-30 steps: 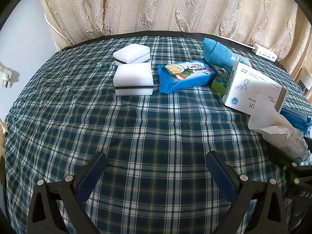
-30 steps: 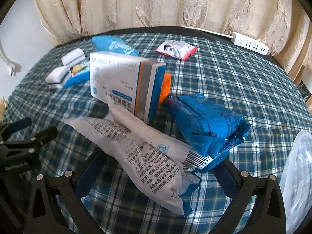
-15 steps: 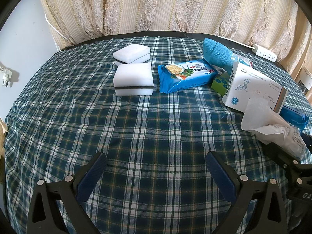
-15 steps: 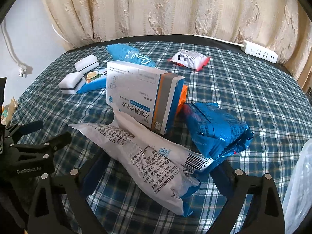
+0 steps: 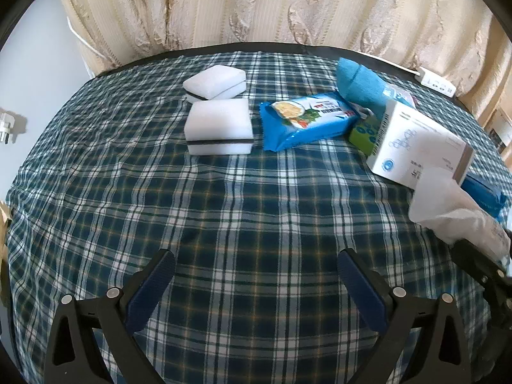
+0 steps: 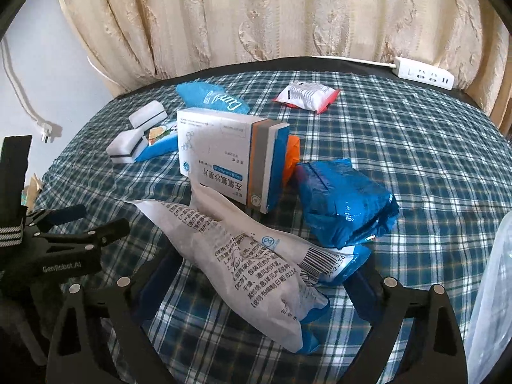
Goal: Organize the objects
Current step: 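Grasp the white printed tube package with the right gripper and lift it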
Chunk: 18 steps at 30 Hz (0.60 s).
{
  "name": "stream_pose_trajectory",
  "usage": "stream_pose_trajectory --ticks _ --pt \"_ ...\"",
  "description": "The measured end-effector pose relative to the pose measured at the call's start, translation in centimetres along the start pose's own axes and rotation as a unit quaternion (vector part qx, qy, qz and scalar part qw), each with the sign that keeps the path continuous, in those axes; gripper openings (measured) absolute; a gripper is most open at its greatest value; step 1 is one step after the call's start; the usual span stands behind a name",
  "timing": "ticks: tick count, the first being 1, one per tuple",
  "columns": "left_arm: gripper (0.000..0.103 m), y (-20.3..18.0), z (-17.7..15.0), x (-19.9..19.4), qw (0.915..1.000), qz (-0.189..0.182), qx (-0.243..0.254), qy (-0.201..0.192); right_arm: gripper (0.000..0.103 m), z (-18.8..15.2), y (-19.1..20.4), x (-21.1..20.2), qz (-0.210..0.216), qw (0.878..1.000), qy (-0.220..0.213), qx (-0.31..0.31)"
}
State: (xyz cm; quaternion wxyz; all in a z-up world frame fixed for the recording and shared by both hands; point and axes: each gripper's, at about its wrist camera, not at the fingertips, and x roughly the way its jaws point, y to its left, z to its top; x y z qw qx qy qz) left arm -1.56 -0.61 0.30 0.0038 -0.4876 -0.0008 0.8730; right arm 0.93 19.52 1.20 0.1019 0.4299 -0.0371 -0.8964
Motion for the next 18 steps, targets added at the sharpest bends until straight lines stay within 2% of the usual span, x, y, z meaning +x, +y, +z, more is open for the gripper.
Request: stream_pose_trajectory --ticks 10,18 --pt "0.103 0.5 0.3 0.1 1.0000 -0.001 -0.006 0.005 0.095 -0.6 -0.4 -0.3 0.017 1.000 0.018 0.000" --pt "0.103 1.2 1.1 -0.6 0.9999 -0.001 -0.012 -0.007 0.096 -0.7 -1.2 -3.0 0.012 1.000 -0.010 -0.003"
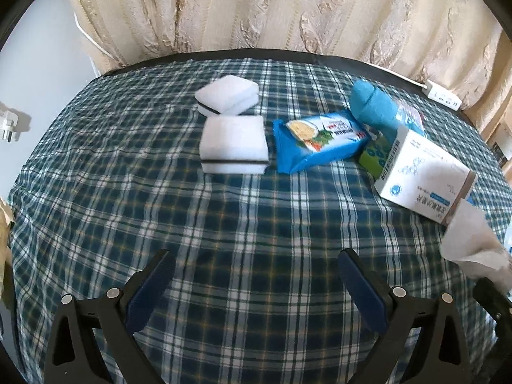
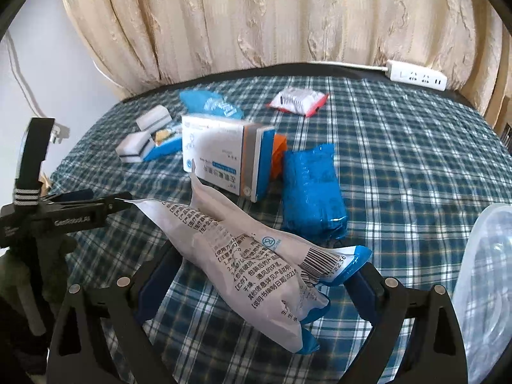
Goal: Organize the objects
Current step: 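Grasp the white printed tube package with the right gripper and lift it, then carry the tube package over the clear basin with the right gripper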
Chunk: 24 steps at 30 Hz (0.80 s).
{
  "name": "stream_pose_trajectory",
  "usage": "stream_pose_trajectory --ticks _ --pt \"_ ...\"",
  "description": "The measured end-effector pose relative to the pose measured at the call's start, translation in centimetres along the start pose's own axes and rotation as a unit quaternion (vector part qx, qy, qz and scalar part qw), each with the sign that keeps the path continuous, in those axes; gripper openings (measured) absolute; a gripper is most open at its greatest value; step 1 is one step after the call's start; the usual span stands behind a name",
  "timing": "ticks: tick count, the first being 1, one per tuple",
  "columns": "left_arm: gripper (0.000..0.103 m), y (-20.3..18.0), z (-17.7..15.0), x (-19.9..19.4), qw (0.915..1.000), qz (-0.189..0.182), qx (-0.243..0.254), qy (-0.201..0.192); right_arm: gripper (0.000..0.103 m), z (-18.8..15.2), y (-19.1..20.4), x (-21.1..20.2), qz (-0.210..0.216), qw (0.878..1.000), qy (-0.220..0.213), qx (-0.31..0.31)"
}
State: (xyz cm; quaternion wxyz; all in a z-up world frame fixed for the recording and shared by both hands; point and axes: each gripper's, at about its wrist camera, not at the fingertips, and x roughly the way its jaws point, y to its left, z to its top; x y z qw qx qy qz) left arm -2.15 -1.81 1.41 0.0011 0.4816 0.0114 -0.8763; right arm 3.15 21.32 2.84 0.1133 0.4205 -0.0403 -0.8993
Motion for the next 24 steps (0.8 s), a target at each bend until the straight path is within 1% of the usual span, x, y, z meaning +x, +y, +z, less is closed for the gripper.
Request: stream_pose_trajectory --ticks 5,10,18,24 --pt "0.103 0.4 0.2 0.0 1.0000 0.003 -0.008 0.002 0.096 -0.1 0.7 -0.5 0.009 1.000 -0.011 -0.011" --pt "0.103 -0.4 0.2 -0.2 1.0000 0.000 0.003 0.003 0.096 -0.5 0.3 -0.7 0.024 0.999 -0.020 0.009" --pt "0.103 -3.5 0.7 -1.6 0.9990 -0.017 0.037 -0.016 0.096 -0.7 -1.4 -2.4 0.021 0.998 -0.040 0.040" --pt "0.103 -6.3 1.0 -2.0 0.9971 -0.033 0.065 -0.022 0.096 -1.1 -3.6 -4.7 0.007 0.995 -0.069 0.067"
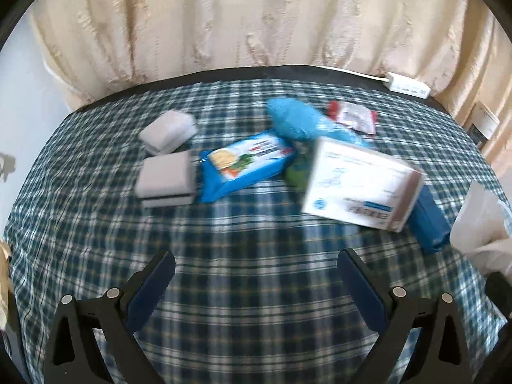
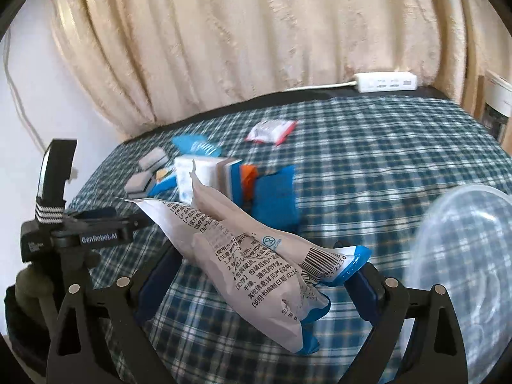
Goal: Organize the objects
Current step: 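Carry the tube package over the clear basin with the right gripper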
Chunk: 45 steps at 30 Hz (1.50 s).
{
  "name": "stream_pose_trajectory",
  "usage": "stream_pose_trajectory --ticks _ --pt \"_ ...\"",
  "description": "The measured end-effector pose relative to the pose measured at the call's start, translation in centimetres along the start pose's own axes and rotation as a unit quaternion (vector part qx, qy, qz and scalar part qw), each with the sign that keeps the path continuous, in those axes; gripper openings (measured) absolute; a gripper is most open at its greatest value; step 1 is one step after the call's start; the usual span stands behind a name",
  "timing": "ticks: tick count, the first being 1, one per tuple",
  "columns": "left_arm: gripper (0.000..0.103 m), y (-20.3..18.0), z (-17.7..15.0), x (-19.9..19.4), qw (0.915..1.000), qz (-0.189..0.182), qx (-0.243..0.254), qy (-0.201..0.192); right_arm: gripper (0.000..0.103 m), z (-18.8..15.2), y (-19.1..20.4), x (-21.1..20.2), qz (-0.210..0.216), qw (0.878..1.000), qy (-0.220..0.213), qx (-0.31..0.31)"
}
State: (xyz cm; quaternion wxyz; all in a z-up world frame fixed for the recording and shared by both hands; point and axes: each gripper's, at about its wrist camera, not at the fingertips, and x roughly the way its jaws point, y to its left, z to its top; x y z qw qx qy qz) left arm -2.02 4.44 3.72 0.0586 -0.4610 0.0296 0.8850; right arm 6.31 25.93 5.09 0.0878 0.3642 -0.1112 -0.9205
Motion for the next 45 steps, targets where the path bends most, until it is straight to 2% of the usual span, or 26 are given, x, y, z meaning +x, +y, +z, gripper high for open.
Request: stream_pose_trajectory --ticks 5,9,13,19,25,31,35,45 --pt "0.103 -2.4 0.9 -0.3 0.9994 -0.026 0.019 -0.012 0.096 0.0 -2.6 -2.3 -0.023 0.999 -0.028 0.021" --pt "0.103 -3.9 1.9 0.1 0.9986 -0.047 0.022 -0.008 0.096 -0.1 -5.2 -4.2 -0.050 0.997 -0.049 0.043" --pt "0.103 -5.0 2.5 0.4 0.9984 -0.051 0.024 -0.007 0.096 -0.4 -8.1 -5.7 -0.083 0.992 -0.064 0.071" --pt "0.103 -6.7 2.5 1.0 0.9973 -0.067 0.025 0.014 0.096 -1.0 -11.9 -6.8 -0.128 0.985 -0.064 0.098" --pt "0.103 -10.0 2.1 1.0 0.9943 -0.090 0.049 0.029 0.096 -1.6 -14.0 -7.5 -0.159 0.979 -0.059 0.110" --pt "0.103 -13.1 1.7 1.3 0.9915 -0.103 0.071 0.038 0.096 -2.3 -14.7 -7.3 -0.178 0.978 -0.043 0.102" --pt "0.103 -14.5 2.0 1.7 0.9909 -0.104 0.075 0.042 0.096 -2.9 -16.3 -7.6 -0.182 0.974 -0.042 0.129" --pt "0.103 -16.0 3.1 3.6 0.9936 -0.082 0.063 0.045 0.096 -3.0 -18.8 -8.8 -0.187 0.969 -0.047 0.156"
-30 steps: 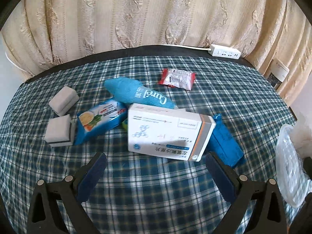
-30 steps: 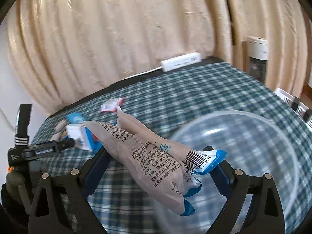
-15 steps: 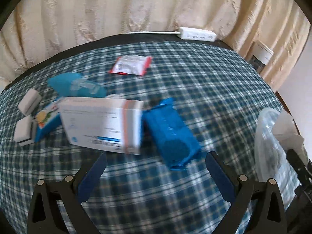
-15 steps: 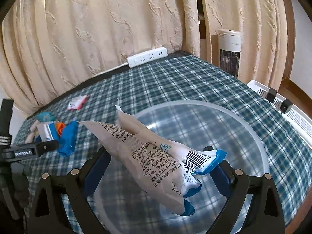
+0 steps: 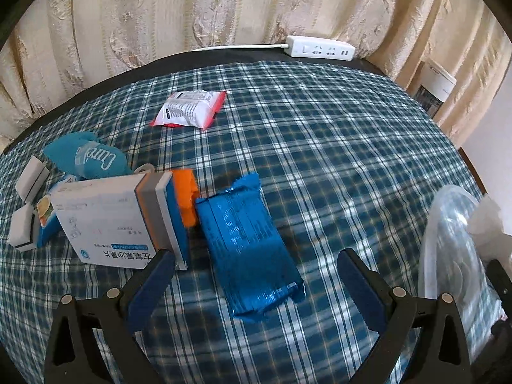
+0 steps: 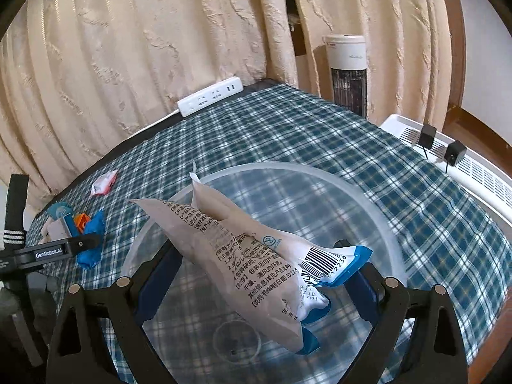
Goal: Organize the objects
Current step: 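Carry the tube package over the clear basin with the right gripper, then grasp the blue wrapped packet with the left gripper while the right gripper releases the tube package into the basin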
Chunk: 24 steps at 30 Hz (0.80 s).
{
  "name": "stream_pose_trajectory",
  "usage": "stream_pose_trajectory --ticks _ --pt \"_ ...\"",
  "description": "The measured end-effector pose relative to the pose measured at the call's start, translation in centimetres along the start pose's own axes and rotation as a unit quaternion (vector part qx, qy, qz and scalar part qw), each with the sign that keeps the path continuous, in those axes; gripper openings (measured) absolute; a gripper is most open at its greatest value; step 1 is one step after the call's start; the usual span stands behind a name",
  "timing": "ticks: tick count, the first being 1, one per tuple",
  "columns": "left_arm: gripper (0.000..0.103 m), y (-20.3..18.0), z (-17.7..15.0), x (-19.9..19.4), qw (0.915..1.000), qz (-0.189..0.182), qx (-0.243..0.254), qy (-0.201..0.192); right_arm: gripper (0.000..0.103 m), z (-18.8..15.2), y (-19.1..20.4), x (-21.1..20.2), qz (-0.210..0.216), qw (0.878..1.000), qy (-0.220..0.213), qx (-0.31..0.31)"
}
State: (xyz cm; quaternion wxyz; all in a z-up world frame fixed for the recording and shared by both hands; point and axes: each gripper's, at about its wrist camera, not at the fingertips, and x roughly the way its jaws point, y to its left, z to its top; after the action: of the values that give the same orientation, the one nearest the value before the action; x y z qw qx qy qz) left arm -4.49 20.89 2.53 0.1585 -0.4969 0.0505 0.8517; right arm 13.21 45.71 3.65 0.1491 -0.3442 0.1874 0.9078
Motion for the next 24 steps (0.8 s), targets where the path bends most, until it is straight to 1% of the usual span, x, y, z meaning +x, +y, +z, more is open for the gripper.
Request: stream_pose_trajectory --ticks 5,7,9,10,13,15,16,18,19,20,21,24 --pt "0.103 0.4 0.4 1.0 0.9998 0.014 -0.008 0.008 0.096 0.2 -1.3 0.3 0.005 1.000 0.008 0.023" --pt "0.101 0.6 0.6 1.4 0.9997 0.020 -0.011 0.012 0.096 0.2 -1.6 0.3 0.003 1.000 0.006 0.026" --pt "0.093 0.7 0.6 2.0 0.9995 0.022 -0.014 0.021 0.098 0.3 -1.7 0.1 0.000 1.000 0.001 0.025" --pt "0.092 0.7 0.6 2.0 0.9994 0.029 -0.011 0.017 0.098 0.4 -1.7 0.0 -0.001 1.000 -0.002 0.025" --pt "0.086 0.6 0.6 1.9 0.9993 0.036 -0.004 0.012 0.099 0.6 -1.9 0.0 -0.003 1.000 -0.004 0.024" --pt "0.078 0.6 0.6 1.8 0.9993 0.038 0.000 0.008 0.099 0.6 -1.9 0.0 -0.004 1.000 -0.004 0.024" --pt "0.075 0.5 0.6 1.7 0.9993 0.037 0.002 0.007 0.099 0.7 -2.0 0.1 -0.005 1.000 -0.004 0.023" --pt "0.060 0.4 0.7 1.6 0.9994 0.035 0.005 0.004 0.099 0.7 -2.0 0.0 -0.008 1.000 -0.005 0.021" --pt "0.055 0.4 0.8 1.5 0.9994 0.034 0.005 0.004 0.099 0.8 -2.0 0.0 -0.010 1.000 -0.006 0.019" --pt "0.048 0.4 0.8 1.5 0.9994 0.033 0.006 0.004 0.099 0.8 -2.0 0.0 -0.012 1.000 -0.006 0.018" --pt "0.045 0.5 0.9 1.4 0.9995 0.032 0.004 0.005 0.099 0.8 -2.0 -0.1 -0.013 1.000 -0.006 0.017" --pt "0.043 0.4 0.8 1.2 0.9996 0.026 0.003 0.004 0.099 0.8 -2.2 -0.2 -0.015 1.000 -0.008 0.019"
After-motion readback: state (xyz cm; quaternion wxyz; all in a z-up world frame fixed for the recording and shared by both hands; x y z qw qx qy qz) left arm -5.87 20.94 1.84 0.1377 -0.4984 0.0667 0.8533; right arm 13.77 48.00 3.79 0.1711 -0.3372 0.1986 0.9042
